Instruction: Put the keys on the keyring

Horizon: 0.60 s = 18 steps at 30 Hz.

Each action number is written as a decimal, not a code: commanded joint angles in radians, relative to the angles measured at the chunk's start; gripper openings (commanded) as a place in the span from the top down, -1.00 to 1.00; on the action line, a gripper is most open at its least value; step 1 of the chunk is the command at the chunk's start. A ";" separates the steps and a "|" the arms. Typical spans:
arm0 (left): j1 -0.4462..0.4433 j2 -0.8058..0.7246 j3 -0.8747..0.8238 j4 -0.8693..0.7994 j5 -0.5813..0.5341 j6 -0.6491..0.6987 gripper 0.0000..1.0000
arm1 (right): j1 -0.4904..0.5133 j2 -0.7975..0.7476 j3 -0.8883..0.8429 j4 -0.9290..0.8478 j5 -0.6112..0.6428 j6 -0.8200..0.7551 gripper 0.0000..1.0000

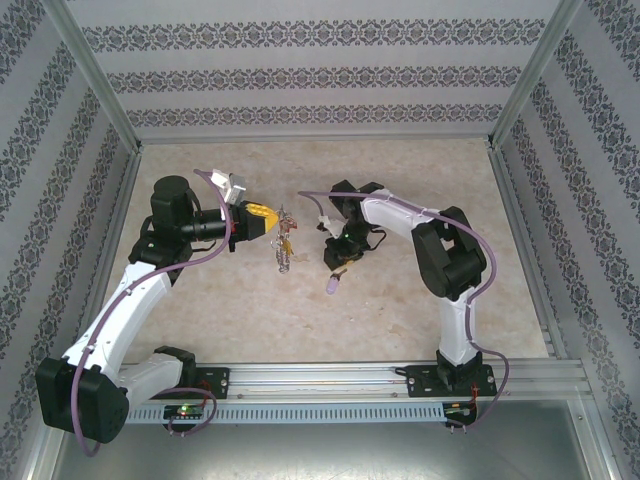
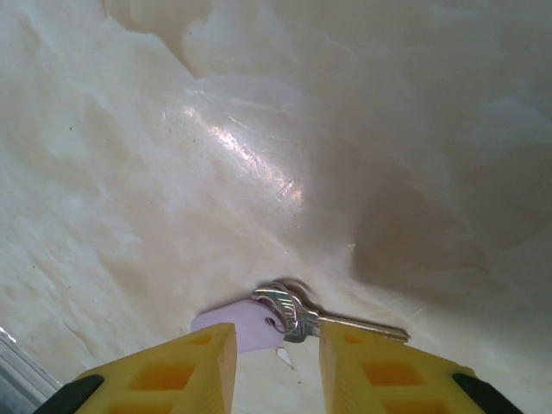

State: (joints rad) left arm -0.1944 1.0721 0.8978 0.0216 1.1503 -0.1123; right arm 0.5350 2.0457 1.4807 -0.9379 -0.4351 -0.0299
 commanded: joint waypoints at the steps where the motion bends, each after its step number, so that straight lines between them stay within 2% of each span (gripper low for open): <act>1: 0.009 -0.021 0.027 0.012 0.015 0.015 1.00 | 0.014 0.034 0.027 -0.044 -0.025 -0.017 0.39; 18: 0.010 -0.026 0.029 0.006 0.014 0.017 1.00 | 0.030 0.088 0.047 -0.039 -0.024 -0.010 0.47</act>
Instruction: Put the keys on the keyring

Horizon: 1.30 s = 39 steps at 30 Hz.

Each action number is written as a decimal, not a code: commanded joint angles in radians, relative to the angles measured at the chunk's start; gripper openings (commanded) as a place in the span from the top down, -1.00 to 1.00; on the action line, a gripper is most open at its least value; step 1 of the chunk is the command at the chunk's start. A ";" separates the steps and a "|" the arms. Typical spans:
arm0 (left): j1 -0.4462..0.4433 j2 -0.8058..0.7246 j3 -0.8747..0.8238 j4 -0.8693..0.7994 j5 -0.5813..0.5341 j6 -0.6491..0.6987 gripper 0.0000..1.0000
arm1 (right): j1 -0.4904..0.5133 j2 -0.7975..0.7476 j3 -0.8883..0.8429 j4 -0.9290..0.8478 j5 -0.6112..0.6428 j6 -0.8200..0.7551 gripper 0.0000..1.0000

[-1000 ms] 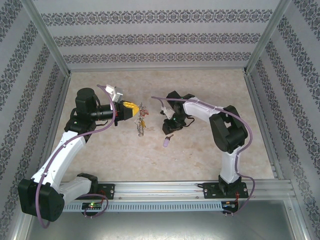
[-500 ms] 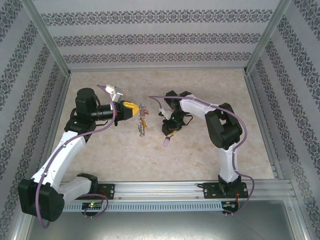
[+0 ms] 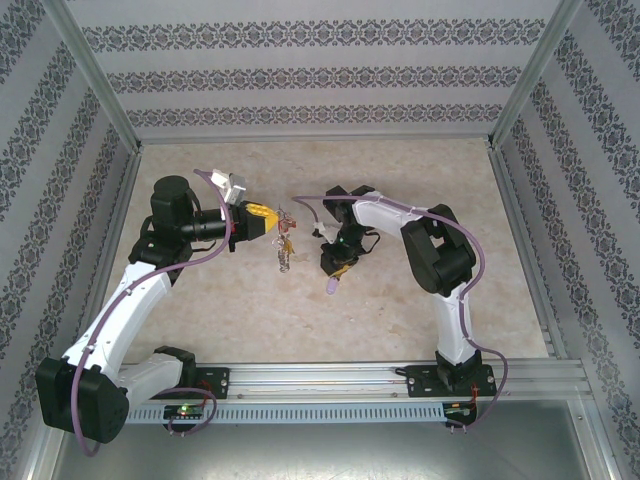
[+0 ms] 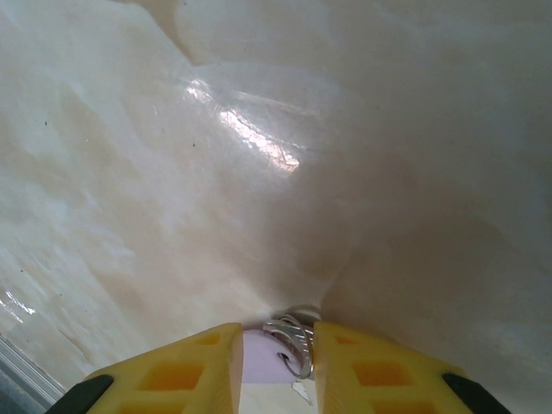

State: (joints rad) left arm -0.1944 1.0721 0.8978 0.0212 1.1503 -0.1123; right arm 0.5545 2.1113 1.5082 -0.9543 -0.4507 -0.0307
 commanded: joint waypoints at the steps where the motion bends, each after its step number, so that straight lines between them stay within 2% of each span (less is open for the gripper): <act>1: 0.009 -0.026 0.029 0.006 0.014 0.017 1.00 | 0.012 0.020 0.017 -0.021 -0.006 -0.008 0.48; 15: 0.010 -0.028 0.030 0.003 0.012 0.020 1.00 | 0.013 -0.035 -0.017 -0.010 -0.006 -0.004 0.81; 19: 0.009 -0.028 0.029 0.005 0.013 0.019 1.00 | 0.007 -0.076 -0.041 0.019 -0.035 0.007 1.00; 22: 0.009 -0.025 0.027 0.009 0.014 0.017 1.00 | -0.001 -0.150 -0.104 0.099 -0.085 0.022 1.00; 26: 0.009 -0.011 0.018 0.048 0.028 -0.014 1.00 | -0.023 -0.291 -0.207 0.258 -0.179 0.066 1.00; 29: 0.009 0.000 0.006 0.108 0.051 -0.060 1.00 | -0.031 -0.417 -0.280 0.393 -0.203 0.100 1.00; 34: 0.007 0.021 -0.022 0.252 0.102 -0.157 1.00 | -0.047 -0.661 -0.439 0.755 -0.218 0.205 1.00; 36: 0.007 0.035 -0.046 0.378 0.131 -0.236 1.00 | -0.050 -0.749 -0.508 0.947 -0.183 0.265 1.00; 39: 0.004 0.083 -0.087 0.693 0.172 -0.446 1.00 | -0.046 -0.851 -0.599 1.231 -0.092 0.342 1.00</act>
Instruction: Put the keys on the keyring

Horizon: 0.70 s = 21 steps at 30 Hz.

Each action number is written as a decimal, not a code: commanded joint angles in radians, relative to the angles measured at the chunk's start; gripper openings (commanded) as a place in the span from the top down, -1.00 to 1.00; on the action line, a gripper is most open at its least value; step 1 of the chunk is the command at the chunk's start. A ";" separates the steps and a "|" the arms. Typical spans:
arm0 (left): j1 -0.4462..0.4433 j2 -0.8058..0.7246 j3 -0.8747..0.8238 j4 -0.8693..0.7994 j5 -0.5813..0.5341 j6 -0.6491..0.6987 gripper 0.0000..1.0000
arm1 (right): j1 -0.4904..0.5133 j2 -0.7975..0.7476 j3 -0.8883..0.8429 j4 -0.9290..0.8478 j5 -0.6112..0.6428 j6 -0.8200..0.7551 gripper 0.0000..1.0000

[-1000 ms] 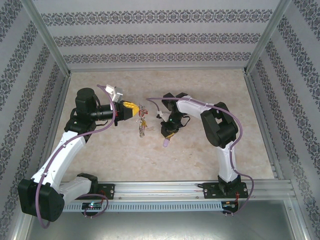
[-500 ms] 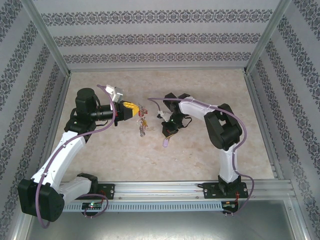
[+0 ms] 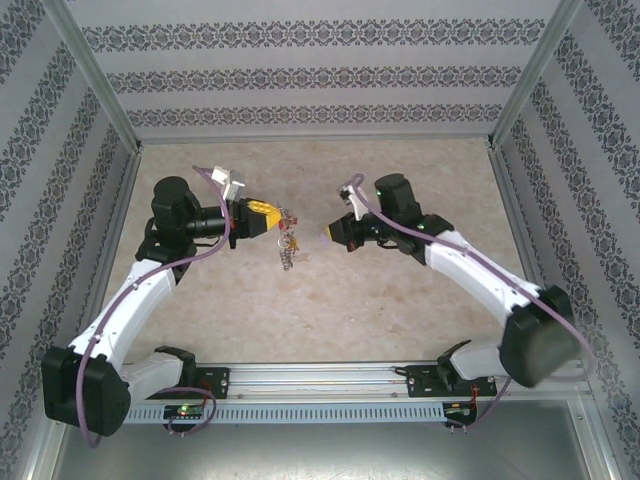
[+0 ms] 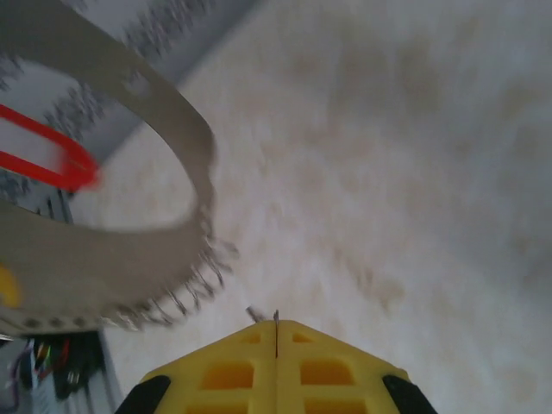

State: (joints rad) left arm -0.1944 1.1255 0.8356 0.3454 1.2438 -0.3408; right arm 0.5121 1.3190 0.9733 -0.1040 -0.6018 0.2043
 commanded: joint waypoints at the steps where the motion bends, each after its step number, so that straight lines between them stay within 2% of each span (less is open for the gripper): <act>1: 0.004 0.053 -0.032 0.475 0.087 -0.286 1.00 | 0.003 -0.085 -0.086 0.463 0.095 0.117 1.00; 6: 0.004 0.166 -0.025 0.825 0.106 -0.532 1.00 | 0.036 -0.135 -0.128 0.694 0.214 0.125 1.00; 9: -0.005 0.223 -0.005 0.971 0.119 -0.639 1.00 | 0.043 -0.134 -0.137 0.796 0.191 0.129 1.00; 13: -0.011 0.284 0.031 1.078 0.129 -0.722 1.00 | 0.043 -0.096 -0.072 0.745 0.033 0.088 1.00; 21: -0.013 0.311 0.048 1.077 0.134 -0.709 1.00 | 0.050 -0.092 -0.027 0.652 -0.053 0.044 1.00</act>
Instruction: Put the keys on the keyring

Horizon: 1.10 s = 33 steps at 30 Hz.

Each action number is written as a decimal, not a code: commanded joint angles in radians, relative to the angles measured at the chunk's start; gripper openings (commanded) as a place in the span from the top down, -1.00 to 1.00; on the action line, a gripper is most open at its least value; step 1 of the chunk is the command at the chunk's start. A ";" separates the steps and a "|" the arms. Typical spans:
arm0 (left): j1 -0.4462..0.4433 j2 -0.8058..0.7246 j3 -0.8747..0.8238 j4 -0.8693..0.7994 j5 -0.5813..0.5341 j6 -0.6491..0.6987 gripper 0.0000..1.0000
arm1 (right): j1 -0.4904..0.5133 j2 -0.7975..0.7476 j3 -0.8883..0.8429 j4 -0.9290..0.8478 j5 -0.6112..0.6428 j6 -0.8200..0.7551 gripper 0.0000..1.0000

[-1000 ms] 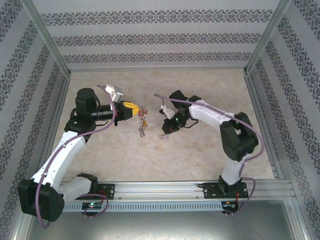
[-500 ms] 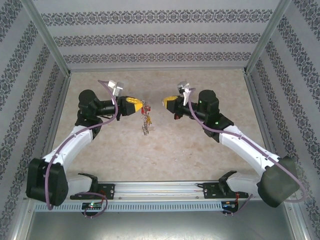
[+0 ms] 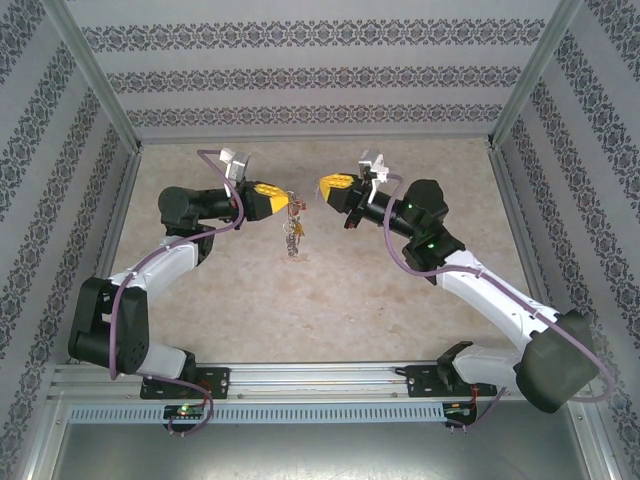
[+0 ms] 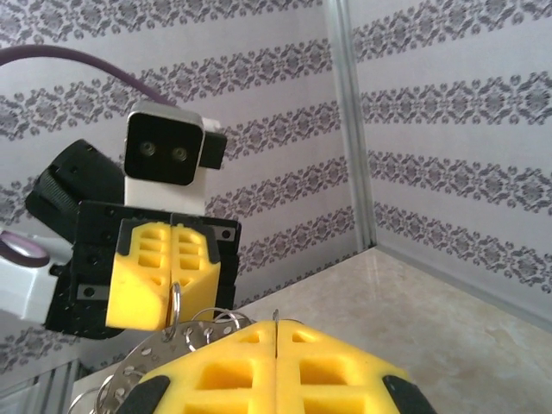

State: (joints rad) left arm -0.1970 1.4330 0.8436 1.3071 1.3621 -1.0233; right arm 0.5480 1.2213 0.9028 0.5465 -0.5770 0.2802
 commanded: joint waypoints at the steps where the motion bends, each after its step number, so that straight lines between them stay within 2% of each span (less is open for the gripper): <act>1: -0.010 0.006 0.040 0.116 0.016 -0.026 1.00 | 0.018 0.009 0.048 0.002 -0.089 -0.032 1.00; 10: -0.009 -0.002 0.038 0.099 0.019 -0.006 1.00 | 0.064 0.035 0.085 -0.033 -0.122 -0.027 1.00; 16: -0.010 -0.044 0.027 -0.026 0.022 0.098 1.00 | 0.078 0.026 0.089 -0.057 -0.110 -0.033 1.00; 19: -0.009 -0.078 0.023 -0.128 0.023 0.182 1.00 | 0.087 0.024 0.099 -0.092 -0.106 -0.063 1.00; 22: -0.009 -0.126 0.023 -0.300 0.018 0.315 1.00 | 0.097 0.026 0.107 -0.108 -0.109 -0.077 1.00; 28: -0.017 -0.226 0.056 -0.765 -0.013 0.666 1.00 | 0.112 0.008 0.112 -0.130 -0.088 -0.109 1.00; 33: -0.019 -0.235 0.058 -0.795 -0.016 0.685 1.00 | 0.132 -0.002 0.131 -0.189 -0.082 -0.154 1.00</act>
State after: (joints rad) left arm -0.2096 1.2137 0.8680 0.6174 1.3571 -0.4549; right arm 0.6621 1.2480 0.9890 0.3832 -0.6613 0.1776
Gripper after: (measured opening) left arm 0.048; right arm 0.040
